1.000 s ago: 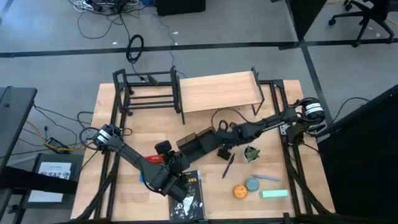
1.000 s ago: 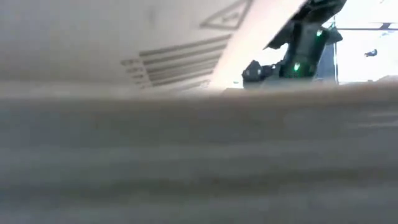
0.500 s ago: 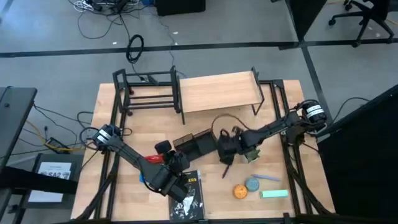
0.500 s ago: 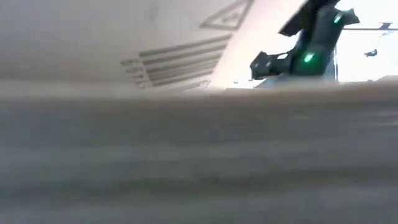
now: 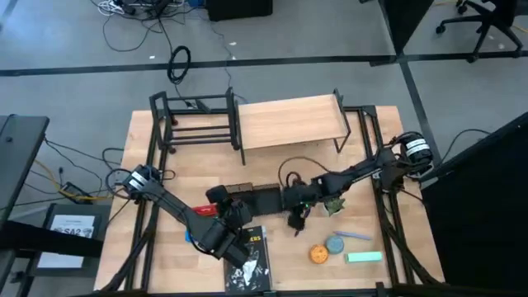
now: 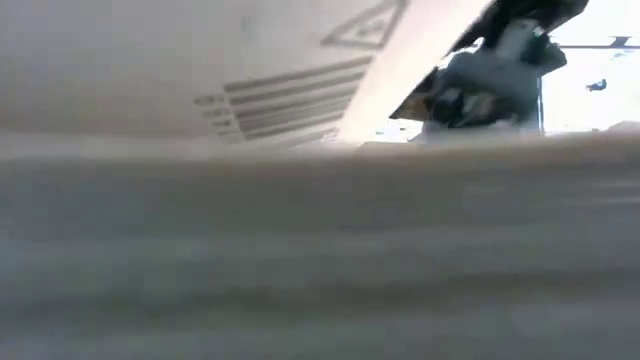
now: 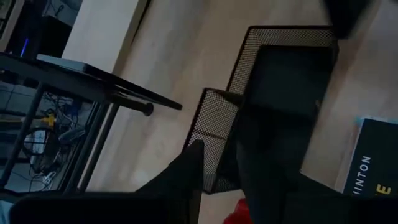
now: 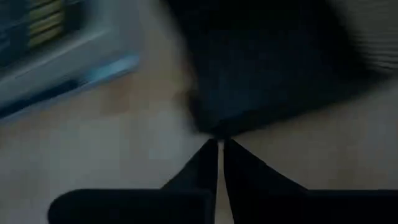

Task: Stock shelves
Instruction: Remove the pen holder from the shelf

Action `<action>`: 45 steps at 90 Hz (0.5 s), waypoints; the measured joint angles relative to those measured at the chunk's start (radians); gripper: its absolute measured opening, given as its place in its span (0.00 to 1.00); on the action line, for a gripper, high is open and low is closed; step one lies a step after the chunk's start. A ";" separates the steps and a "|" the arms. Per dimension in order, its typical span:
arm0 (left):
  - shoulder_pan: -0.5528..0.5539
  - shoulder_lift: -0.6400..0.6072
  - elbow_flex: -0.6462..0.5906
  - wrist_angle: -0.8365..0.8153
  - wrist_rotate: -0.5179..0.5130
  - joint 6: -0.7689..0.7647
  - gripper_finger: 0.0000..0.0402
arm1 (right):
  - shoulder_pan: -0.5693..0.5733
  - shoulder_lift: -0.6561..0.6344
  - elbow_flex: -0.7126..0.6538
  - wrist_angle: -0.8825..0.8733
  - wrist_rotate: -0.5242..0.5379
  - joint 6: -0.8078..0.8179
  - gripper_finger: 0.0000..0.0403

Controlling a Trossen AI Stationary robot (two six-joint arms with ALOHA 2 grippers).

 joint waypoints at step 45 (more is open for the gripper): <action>0.205 0.001 0.000 0.180 -0.086 0.247 0.12 | -0.032 -0.428 0.145 -0.655 0.526 -0.003 0.00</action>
